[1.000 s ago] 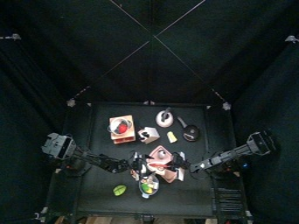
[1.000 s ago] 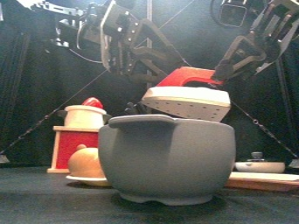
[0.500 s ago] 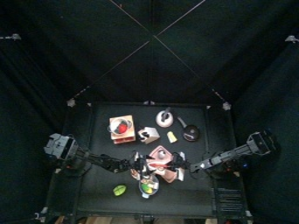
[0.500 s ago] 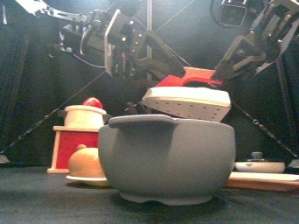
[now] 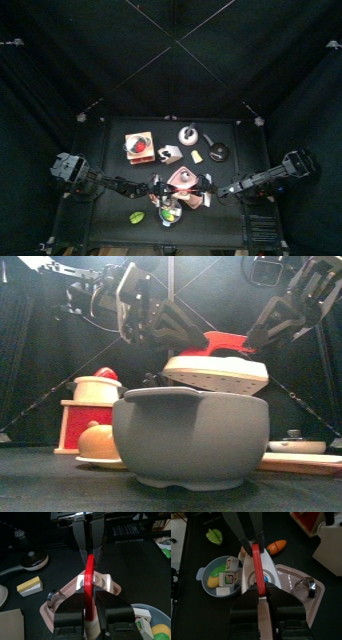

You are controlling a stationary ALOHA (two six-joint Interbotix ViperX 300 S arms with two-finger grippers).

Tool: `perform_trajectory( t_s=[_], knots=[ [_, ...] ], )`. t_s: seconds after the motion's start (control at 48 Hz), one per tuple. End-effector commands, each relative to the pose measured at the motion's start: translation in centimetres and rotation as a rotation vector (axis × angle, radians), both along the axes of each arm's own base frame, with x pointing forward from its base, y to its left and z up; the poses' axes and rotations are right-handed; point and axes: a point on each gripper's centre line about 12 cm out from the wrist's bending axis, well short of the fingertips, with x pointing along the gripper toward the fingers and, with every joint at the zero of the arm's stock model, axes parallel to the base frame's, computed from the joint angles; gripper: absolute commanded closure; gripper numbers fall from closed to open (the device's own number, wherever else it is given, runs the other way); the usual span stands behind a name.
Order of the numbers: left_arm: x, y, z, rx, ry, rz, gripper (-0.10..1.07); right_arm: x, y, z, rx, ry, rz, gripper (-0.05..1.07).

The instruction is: Hand over iron

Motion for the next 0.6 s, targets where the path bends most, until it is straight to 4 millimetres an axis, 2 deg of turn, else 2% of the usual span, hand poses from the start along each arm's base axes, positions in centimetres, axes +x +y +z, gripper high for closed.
perform_trajectory(
  t_s=[0.0,0.104,0.354,0.438,0.583],
  knots=[
    [0.6,0.1,1.3,0.01,-0.043,-0.004,0.61,0.3,0.2,0.8,0.01,-0.023,0.005,0.66],
    [0.6,0.0,1.4,0.012,-0.045,-0.006,0.61,0.3,0.2,0.6,0.011,-0.017,0.006,0.57],
    [0.5,0.1,1.3,0.011,-0.042,-0.005,0.61,0.4,0.1,0.0,0.006,0.003,0.002,0.26],
    [0.5,0.1,1.2,0.011,-0.039,-0.006,0.61,0.4,0.0,-0.4,0.001,0.014,-0.002,0.22],
    [0.4,0.1,1.2,0.012,-0.038,-0.006,0.61,0.4,-0.1,-0.4,0.0,0.014,-0.01,0.22]
  ],
)
